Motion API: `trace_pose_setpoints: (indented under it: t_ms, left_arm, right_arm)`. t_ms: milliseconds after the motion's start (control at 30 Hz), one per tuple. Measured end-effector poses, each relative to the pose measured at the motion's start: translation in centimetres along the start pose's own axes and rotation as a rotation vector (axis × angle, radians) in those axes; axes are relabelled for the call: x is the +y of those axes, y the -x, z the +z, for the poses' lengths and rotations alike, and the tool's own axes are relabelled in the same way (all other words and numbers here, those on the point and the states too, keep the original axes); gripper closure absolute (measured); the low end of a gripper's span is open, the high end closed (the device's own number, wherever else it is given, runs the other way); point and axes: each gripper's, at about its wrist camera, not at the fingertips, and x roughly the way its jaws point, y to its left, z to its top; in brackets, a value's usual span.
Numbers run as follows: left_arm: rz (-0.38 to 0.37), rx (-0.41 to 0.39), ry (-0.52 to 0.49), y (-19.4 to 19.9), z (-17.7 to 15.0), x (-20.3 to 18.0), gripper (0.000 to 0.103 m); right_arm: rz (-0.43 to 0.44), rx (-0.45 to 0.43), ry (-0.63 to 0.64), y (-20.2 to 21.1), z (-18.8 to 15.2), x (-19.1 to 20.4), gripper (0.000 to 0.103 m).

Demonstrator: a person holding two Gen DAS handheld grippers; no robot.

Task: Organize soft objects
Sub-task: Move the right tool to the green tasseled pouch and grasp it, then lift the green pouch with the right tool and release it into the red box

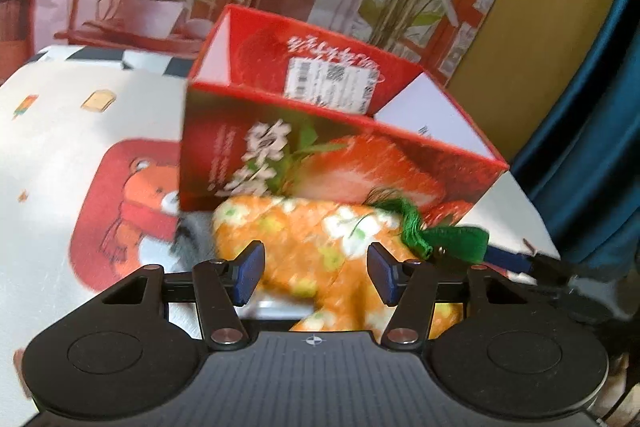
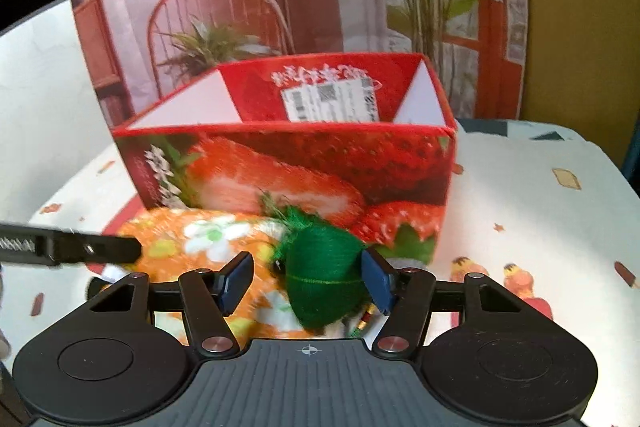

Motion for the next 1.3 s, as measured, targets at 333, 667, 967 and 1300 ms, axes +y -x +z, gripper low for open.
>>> trace_pose_setpoints:
  t_ms: [333,667,967,1300]
  left_arm:
    - [-0.149,0.094,-0.04,-3.9,2.0,-4.6,0.044]
    - [-0.209,0.179,-0.076,-8.3,1.9,-7.2,0.044]
    - [-0.209,0.189,-0.064,-10.2,2.1,-7.0,0.04]
    - [-0.247,0.116,-0.031,-7.9,3.2,-6.5,0.051]
  right_arm:
    - [0.03,0.009,-0.037,-0.1,-1.5,-2.1,0.05]
    - [0.08,-0.026,0.01,-0.2,-1.5,-2.2,0.063]
    - [0.088,-0.006,-0.03,-1.6,-1.2,-2.8,0.058]
    - [0.08,-0.073,0.096,0.1,2.1,-0.4,0.065]
